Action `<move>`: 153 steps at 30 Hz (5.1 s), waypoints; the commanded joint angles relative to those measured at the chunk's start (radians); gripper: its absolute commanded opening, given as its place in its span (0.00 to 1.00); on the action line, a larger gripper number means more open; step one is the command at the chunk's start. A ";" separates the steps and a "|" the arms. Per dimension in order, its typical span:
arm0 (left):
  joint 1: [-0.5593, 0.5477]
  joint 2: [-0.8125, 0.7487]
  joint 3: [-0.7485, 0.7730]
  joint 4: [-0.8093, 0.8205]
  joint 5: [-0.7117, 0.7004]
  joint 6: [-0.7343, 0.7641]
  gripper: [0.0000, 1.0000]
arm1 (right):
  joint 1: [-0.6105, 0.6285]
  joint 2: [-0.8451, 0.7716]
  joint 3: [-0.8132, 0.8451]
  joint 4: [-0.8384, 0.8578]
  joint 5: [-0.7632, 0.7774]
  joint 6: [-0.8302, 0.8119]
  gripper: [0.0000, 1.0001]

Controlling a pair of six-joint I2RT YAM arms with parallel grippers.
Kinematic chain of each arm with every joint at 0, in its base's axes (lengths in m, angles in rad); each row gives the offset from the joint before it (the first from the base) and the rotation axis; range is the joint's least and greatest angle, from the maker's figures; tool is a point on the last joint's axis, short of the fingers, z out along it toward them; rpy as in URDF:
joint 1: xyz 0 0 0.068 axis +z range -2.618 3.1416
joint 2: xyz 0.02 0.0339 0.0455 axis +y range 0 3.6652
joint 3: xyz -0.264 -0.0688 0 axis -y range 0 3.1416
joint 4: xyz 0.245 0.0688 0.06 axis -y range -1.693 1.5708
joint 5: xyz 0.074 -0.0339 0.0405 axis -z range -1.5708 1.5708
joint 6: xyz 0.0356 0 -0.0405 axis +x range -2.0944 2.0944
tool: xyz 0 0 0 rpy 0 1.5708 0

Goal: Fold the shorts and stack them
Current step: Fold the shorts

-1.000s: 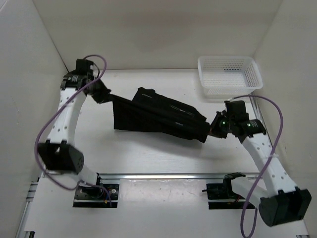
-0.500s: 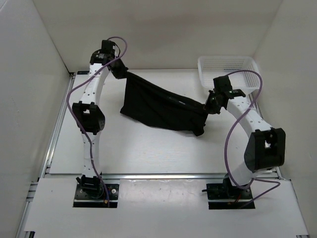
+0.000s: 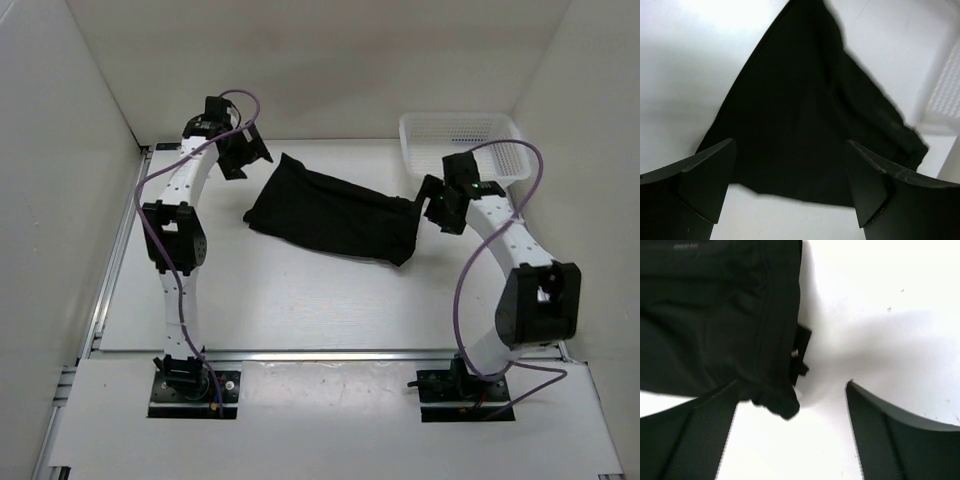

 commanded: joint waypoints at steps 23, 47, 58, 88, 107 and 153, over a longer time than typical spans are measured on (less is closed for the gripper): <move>0.004 -0.145 -0.574 0.050 0.041 -0.020 1.00 | -0.075 0.050 -0.331 0.277 -0.519 0.085 0.84; 0.087 -0.298 -0.553 0.041 0.084 0.005 0.11 | -0.095 -0.014 -0.134 -0.020 -0.375 -0.096 0.00; 0.050 -0.473 -0.861 0.107 0.014 0.023 0.20 | -0.104 -0.149 -0.233 -0.059 -0.257 -0.016 0.67; 0.049 -0.278 -0.801 0.100 0.052 0.020 0.10 | -0.126 -0.204 -0.609 0.233 -0.566 0.196 0.70; 0.184 -0.777 -1.295 0.100 -0.126 -0.070 0.25 | 0.118 0.308 -0.013 0.089 -0.449 -0.025 0.21; 0.194 -0.530 -0.990 0.089 -0.100 0.017 0.10 | 0.181 -0.077 -0.004 -0.135 -0.104 -0.085 0.28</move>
